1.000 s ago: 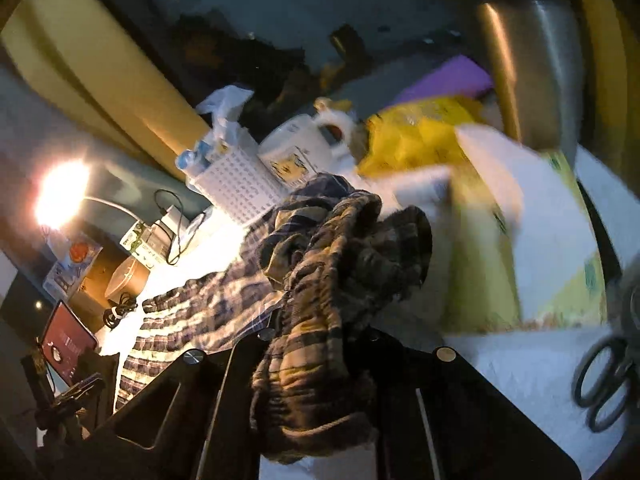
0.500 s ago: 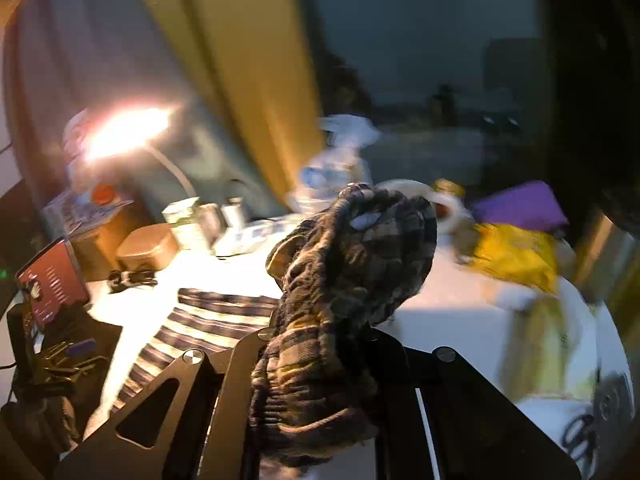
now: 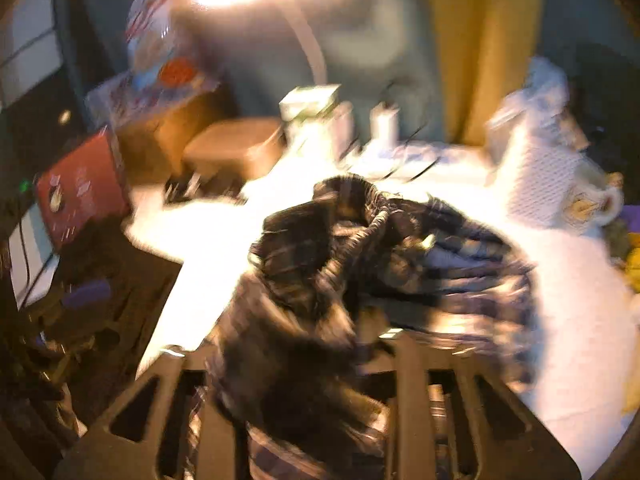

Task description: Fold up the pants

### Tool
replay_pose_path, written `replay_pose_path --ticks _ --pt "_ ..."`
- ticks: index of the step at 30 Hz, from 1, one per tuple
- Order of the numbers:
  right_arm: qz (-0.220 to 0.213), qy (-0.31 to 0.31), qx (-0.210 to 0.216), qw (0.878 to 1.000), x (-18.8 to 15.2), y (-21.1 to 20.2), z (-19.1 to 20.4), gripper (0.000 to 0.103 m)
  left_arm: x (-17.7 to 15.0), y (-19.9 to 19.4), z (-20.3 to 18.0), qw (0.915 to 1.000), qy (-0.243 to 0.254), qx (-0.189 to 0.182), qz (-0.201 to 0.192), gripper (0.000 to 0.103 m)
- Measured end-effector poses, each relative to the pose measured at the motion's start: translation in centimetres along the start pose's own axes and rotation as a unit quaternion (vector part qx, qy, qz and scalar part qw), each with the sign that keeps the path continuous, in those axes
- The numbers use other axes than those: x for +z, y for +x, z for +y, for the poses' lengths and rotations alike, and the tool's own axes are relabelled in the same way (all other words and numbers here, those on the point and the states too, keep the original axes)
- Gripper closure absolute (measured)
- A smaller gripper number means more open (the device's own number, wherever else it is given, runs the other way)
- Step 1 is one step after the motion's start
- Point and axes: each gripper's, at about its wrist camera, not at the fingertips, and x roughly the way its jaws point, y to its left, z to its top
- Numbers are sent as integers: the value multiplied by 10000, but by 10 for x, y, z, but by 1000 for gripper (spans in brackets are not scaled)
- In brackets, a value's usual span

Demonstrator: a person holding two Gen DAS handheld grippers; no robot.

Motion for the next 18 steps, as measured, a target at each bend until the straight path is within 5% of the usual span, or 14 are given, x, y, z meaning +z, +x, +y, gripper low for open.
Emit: replay_pose_path --ticks 3,9,18 --pt "186 -157 405 9989 -16 10 19 26 -1 1 1 10000 -19 8 34 17" --pt "-133 -225 559 9981 -20 -24 15 24 8 5 -7 10000 56 3 39 17" --pt "-567 682 -165 9959 -32 -68 -89 24 31 34 -61 9966 642 -481 211 17"
